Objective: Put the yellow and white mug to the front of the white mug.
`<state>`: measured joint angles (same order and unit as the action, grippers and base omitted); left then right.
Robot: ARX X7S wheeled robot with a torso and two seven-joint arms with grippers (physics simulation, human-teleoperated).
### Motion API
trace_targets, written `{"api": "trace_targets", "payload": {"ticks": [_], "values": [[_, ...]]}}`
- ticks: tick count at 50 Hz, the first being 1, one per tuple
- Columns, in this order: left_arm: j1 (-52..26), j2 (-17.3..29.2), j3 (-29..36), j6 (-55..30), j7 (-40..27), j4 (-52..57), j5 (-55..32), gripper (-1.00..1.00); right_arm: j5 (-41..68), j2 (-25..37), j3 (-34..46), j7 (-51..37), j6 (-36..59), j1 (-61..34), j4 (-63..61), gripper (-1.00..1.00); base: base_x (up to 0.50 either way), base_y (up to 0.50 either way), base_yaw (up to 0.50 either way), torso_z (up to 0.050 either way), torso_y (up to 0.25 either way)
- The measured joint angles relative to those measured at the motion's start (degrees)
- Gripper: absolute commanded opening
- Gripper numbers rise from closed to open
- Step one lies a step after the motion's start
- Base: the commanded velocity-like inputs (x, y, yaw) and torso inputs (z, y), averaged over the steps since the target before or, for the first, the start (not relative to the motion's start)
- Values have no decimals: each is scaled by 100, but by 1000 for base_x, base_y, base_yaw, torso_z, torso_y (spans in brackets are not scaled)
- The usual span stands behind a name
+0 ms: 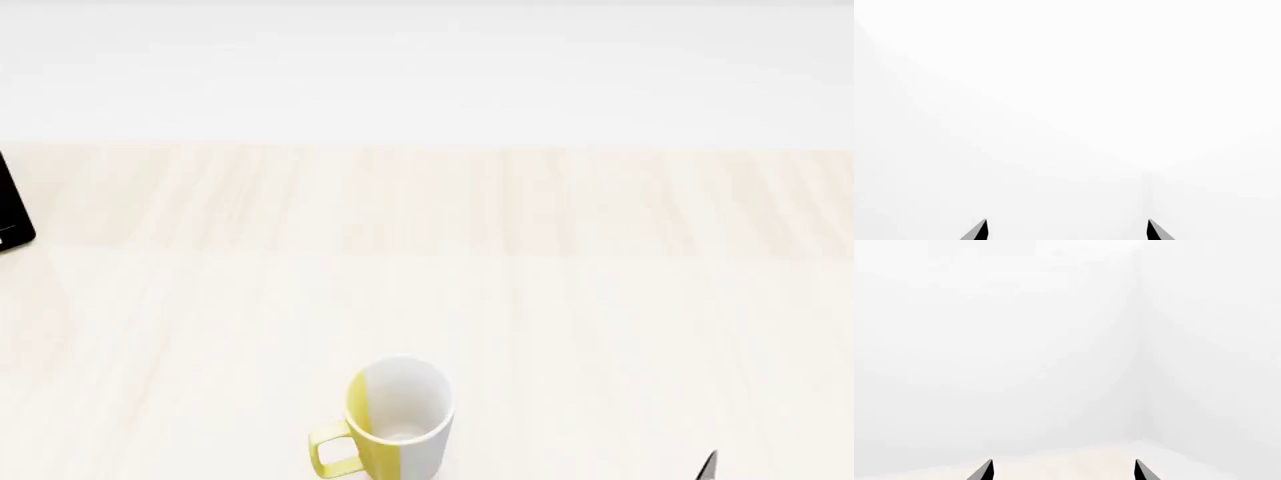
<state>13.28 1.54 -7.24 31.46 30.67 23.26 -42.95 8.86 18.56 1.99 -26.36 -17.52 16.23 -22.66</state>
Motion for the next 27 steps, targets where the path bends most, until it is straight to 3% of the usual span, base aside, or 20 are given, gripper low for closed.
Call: {"api": "trace_targets", "payload": {"ticks": [27], "values": [[653,253,174,839,-675,899,-89,100,-343,-88,-402,-246,-1458,631,-452,100,0,0,0,0,0]]}}
